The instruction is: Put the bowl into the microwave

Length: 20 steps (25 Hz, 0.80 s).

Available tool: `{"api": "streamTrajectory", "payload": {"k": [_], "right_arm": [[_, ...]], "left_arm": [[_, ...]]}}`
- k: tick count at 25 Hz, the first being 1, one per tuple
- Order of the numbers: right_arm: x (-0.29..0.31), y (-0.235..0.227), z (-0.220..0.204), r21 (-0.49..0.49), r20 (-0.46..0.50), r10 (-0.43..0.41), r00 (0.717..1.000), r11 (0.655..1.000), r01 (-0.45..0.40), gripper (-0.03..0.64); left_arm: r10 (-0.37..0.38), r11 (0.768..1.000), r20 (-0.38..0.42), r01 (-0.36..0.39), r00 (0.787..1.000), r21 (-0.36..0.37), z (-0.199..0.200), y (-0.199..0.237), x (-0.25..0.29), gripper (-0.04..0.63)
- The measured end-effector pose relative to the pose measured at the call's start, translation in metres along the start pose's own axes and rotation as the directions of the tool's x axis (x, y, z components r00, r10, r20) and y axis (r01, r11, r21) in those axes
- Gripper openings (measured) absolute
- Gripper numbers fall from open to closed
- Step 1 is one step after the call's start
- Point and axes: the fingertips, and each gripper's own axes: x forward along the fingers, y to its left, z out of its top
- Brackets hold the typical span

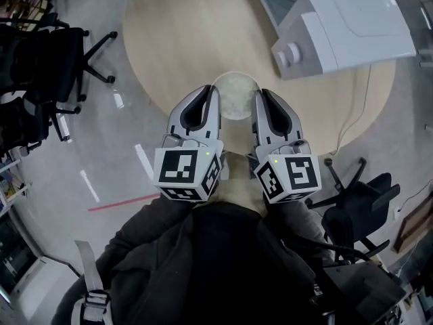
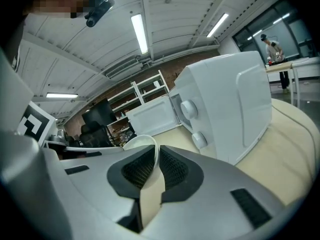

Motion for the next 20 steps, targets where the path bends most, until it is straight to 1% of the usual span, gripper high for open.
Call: {"api": "streamTrajectory", "payload": {"k": [5,12,16,20], "right_arm": [[0.000,0.012,0.007,-0.008,-0.010,0.066,0.998,0.998,-0.066,0.037],[0.012,0.033,0.019,-0.011,0.002,0.129,0.992,0.992,-0.129,0.037],[0.028,0.038,0.018,-0.011,0.004,0.134,0.991,0.991,-0.134,0.037],[0.050,0.044,0.015,-0.023,0.014,0.111,0.994,0.994,-0.111,0.037]], "left_arm": [[0.063,0.998,0.016,-0.063,0.998,-0.011,0.009,0.003,-0.014,0.031],[0.117,0.993,0.042,-0.117,0.992,-0.001,0.026,0.020,-0.025,0.031],[0.118,0.993,0.045,-0.118,0.992,-0.001,0.029,0.034,-0.020,0.031],[0.094,0.996,0.056,-0.094,0.994,0.005,0.032,0.056,-0.008,0.031]]}}
